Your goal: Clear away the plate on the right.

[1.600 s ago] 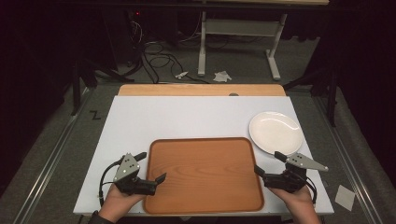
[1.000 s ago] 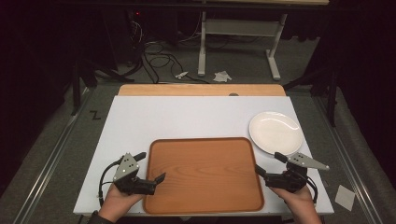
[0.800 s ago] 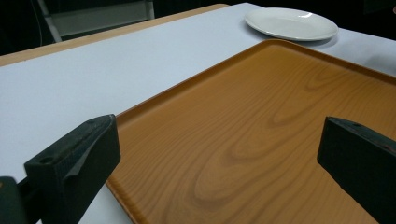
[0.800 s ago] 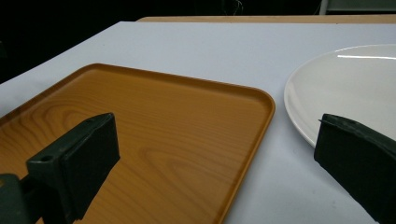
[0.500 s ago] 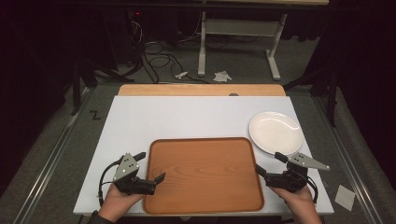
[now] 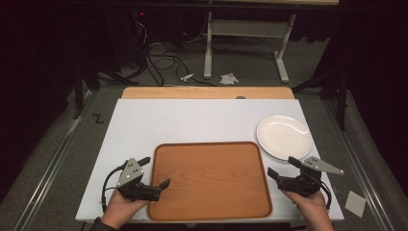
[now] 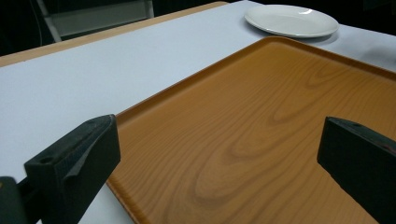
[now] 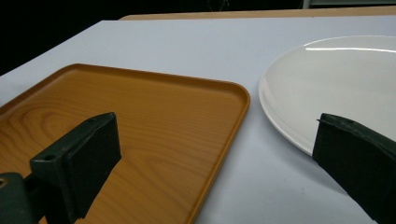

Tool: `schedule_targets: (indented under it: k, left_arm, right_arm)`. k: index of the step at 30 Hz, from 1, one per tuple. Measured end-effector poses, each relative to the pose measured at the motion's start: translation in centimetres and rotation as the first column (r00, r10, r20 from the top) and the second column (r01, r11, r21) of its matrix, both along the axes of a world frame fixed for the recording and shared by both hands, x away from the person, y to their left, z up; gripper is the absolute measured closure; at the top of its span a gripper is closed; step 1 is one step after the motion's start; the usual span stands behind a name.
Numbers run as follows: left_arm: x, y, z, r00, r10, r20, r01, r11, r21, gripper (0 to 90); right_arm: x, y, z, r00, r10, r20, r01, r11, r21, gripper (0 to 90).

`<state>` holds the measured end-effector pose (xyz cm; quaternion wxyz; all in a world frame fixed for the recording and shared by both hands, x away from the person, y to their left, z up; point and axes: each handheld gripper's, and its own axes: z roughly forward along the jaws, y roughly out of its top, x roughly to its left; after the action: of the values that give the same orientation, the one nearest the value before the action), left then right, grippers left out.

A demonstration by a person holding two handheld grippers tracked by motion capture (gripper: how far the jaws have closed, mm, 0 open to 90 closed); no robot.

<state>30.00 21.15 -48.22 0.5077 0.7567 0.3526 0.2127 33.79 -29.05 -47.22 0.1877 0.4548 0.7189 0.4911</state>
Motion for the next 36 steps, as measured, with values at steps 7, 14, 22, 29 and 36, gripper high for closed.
schedule_targets:
  k: [7, 14, 22, 29, 36]
  left_arm:
    - [0.1, 0.1, 0.0, 1.0000, 0.003, 0.001, -0.003, 1.0000, -0.008, 0.1]
    - [0.3, 0.2, 0.1, 1.0000, 0.005, 0.006, -0.004, 0.9998, -0.018, 0.2]
    - [0.6, 0.0, 0.1, 0.9998, -0.002, 0.019, 0.002, 0.9998, -0.020, 0.2]
    - [0.8, 0.0, 0.1, 0.9998, 0.002, 0.020, -0.002, 0.9998, -0.021, 0.2]
    - [0.8, -0.1, 0.1, 0.9998, 0.004, 0.017, -0.003, 0.9998, -0.019, 0.2]
  right_arm:
    - [0.5, -0.8, 0.2, 0.9995, -0.031, -0.002, 0.031, 0.999, -0.032, 3.0]
    - [2.2, -1.5, 1.3, 0.9971, -0.073, -0.020, 0.072, 0.996, -0.055, 3.1]
    - [4.2, -1.8, 0.7, 0.9919, -0.114, -0.056, 0.110, 0.992, -0.067, 3.5]
    - [5.6, -1.9, 0.5, 0.9872, -0.147, -0.062, 0.143, 0.988, -0.066, 4.3]
    - [4.9, -1.5, 0.3, 0.9897, -0.140, -0.031, 0.138, 0.988, -0.067, 4.3]
